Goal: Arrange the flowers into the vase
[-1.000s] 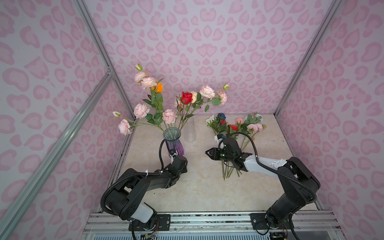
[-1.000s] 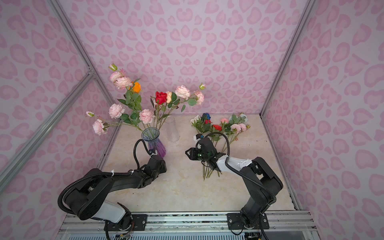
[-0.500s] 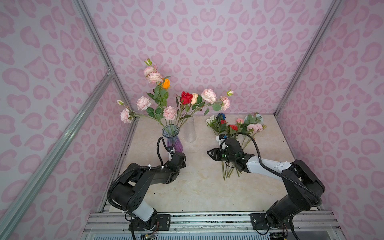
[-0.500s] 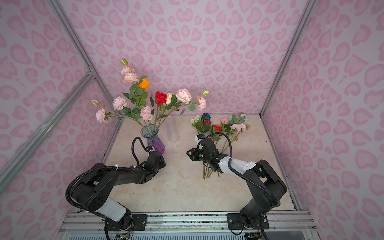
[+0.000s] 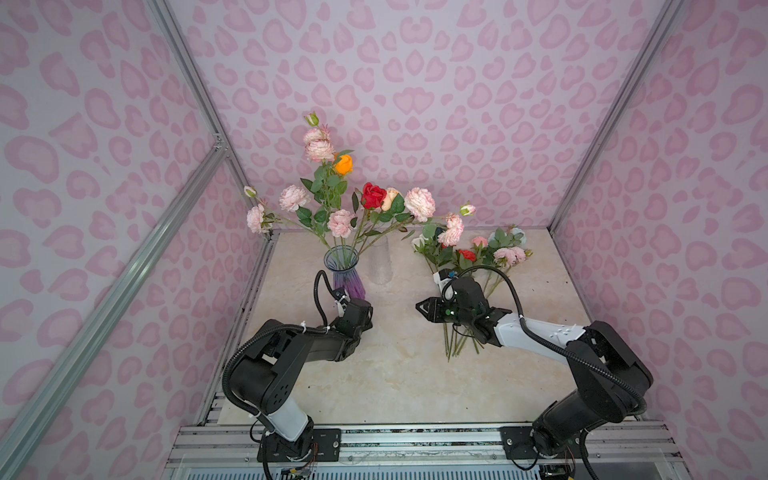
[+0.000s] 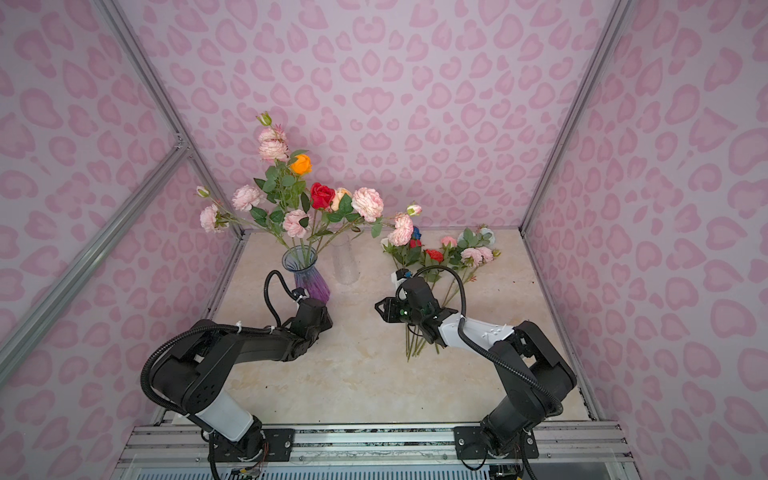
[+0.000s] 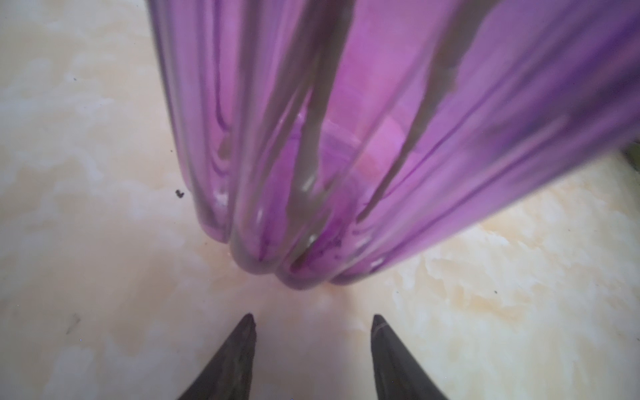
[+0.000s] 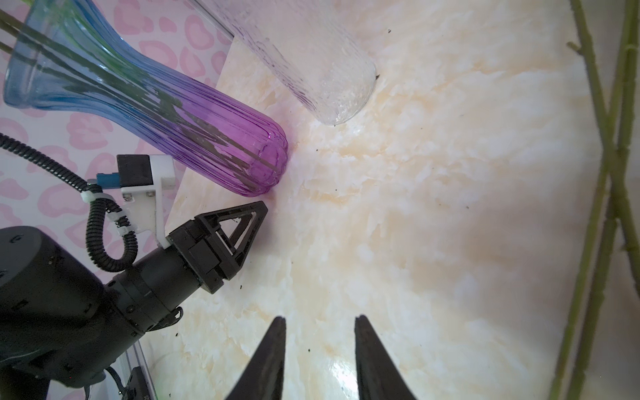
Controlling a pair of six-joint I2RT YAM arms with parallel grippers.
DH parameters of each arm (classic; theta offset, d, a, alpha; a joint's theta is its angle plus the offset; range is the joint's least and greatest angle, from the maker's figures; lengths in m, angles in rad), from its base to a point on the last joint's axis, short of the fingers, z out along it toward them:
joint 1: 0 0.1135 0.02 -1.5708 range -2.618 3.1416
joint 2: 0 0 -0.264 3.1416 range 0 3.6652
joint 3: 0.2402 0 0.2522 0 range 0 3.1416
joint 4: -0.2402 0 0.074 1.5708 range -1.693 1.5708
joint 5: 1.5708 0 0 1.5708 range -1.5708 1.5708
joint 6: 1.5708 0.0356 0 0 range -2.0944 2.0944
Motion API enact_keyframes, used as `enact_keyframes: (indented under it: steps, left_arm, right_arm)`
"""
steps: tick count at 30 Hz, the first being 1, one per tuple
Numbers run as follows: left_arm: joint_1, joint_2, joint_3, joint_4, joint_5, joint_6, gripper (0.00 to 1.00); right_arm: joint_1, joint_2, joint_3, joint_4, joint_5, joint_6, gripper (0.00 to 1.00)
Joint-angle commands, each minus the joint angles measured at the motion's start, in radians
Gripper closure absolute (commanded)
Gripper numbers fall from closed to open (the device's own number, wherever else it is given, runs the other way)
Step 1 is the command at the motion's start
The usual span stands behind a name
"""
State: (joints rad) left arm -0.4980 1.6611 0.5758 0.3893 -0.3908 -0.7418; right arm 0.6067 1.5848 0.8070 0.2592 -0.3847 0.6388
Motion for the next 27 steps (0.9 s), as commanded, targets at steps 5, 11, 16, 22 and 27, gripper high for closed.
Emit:
enact_keyframes:
  steps: [5, 11, 16, 22, 27]
  left_arm:
    - [0.021, 0.029, 0.019, -0.044, 0.029, -0.04, 0.45]
    - [0.06, 0.05, 0.033, -0.032, 0.056, -0.055, 0.45]
    - [0.08, 0.069, 0.052, -0.031, 0.069, -0.054, 0.45]
    - [0.094, 0.088, 0.07, -0.03, 0.07, -0.059, 0.45]
    - [0.102, 0.091, 0.073, -0.03, 0.066, -0.066, 0.45]
  right_arm:
    - [-0.004, -0.02, -0.015, 0.0, 0.01, -0.016, 0.65]
    - [-0.009, -0.034, -0.022, -0.006, 0.011, -0.02, 0.65]
    - [-0.013, -0.044, -0.026, -0.016, 0.015, -0.027, 0.65]
    - [-0.015, -0.054, -0.032, -0.02, 0.017, -0.03, 0.65]
    - [-0.017, -0.06, -0.036, -0.023, 0.02, -0.033, 0.65]
